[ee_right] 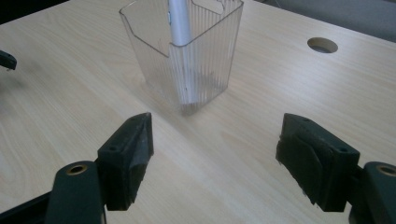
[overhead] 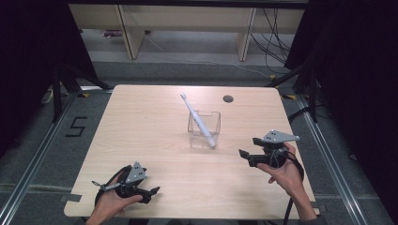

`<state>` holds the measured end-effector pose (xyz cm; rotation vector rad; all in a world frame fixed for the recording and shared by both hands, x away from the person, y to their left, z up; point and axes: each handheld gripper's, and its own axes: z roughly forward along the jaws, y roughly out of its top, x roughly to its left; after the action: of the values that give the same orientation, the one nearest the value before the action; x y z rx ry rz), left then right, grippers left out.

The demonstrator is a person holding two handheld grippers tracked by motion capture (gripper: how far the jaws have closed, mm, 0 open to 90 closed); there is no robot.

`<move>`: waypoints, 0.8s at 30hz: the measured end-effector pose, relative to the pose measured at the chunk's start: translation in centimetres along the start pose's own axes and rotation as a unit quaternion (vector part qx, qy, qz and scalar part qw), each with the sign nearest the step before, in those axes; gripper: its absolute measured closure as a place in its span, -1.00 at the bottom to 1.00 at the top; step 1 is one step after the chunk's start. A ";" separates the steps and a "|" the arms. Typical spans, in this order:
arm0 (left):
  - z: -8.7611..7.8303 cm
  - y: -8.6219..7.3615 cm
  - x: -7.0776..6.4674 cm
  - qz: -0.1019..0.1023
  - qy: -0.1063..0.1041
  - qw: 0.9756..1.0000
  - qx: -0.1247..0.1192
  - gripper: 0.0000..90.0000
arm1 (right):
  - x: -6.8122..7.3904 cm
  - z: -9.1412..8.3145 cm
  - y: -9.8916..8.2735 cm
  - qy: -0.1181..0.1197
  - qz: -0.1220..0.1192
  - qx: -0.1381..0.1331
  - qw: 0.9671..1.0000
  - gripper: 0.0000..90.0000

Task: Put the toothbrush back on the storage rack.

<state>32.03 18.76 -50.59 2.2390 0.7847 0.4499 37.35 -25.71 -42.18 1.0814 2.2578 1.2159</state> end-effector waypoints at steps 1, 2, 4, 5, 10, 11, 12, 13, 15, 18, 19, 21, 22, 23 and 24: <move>-0.1 0.0 0.1 0.006 -0.002 1.000 0.002 -0.65 | -0.1 0.0 -0.2 -0.003 -0.008 0.001 1.000 -0.39; -0.1 0.0 0.1 0.005 -0.003 1.000 0.001 -0.65 | 0.1 0.1 -0.5 0.001 0.003 0.004 1.000 -0.39; -0.1 0.0 0.1 0.006 -0.001 1.000 0.000 -0.65 | 0.1 0.3 -0.9 0.000 0.000 0.006 1.000 -0.39; -0.1 0.0 0.1 0.006 -0.001 1.000 0.000 -0.65 | 0.1 0.3 -1.0 0.001 0.004 0.006 1.000 -0.39; -0.1 0.0 0.1 0.008 0.000 1.000 0.002 -0.65 | 0.4 0.4 -1.7 -0.003 0.007 0.007 1.000 -0.39; -0.1 0.0 0.1 0.008 0.000 1.000 0.002 -0.65 | 0.4 0.5 -1.8 0.001 -0.004 0.006 1.000 -0.39; -0.1 0.0 0.1 0.008 0.000 1.000 0.002 -0.65 | 0.6 0.4 -1.9 0.004 0.007 0.012 1.000 -0.39; -0.1 0.0 0.0 0.008 0.000 1.000 0.003 -0.65 | 0.5 0.4 -2.0 0.000 -0.006 0.007 1.000 -0.39; -0.1 -0.1 0.0 0.006 0.000 1.000 0.002 -0.65 | 0.6 0.4 -2.2 0.001 -0.004 0.013 1.000 -0.39; -0.3 -0.2 0.1 0.008 0.000 1.000 0.005 -0.65 | 0.7 0.5 -2.5 0.001 -0.007 0.012 1.000 -0.39; -0.3 -0.2 0.0 0.001 0.002 1.000 0.000 -0.65 | 0.9 0.5 -2.6 0.002 0.004 0.016 1.000 -0.39; -0.4 -0.4 0.0 0.000 0.004 1.000 0.001 -0.65 | 1.1 0.6 -2.8 0.006 0.011 0.019 1.000 -0.39; -0.4 -0.4 0.0 0.002 0.005 1.000 0.002 -0.65 | 0.9 0.7 -2.9 0.011 0.003 0.018 1.000 -0.39; -0.4 -0.4 0.0 -0.001 0.005 1.000 0.002 -0.65 | 1.1 0.7 -3.0 0.007 0.011 0.018 1.000 -0.39; -0.4 -0.4 0.0 0.000 0.006 1.000 0.002 -0.65 | 1.0 0.7 -3.1 0.008 0.004 0.019 1.000 -0.39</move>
<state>31.68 19.22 -50.58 2.2417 0.7918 0.4625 35.75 -25.56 -45.08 1.0978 2.3003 1.1938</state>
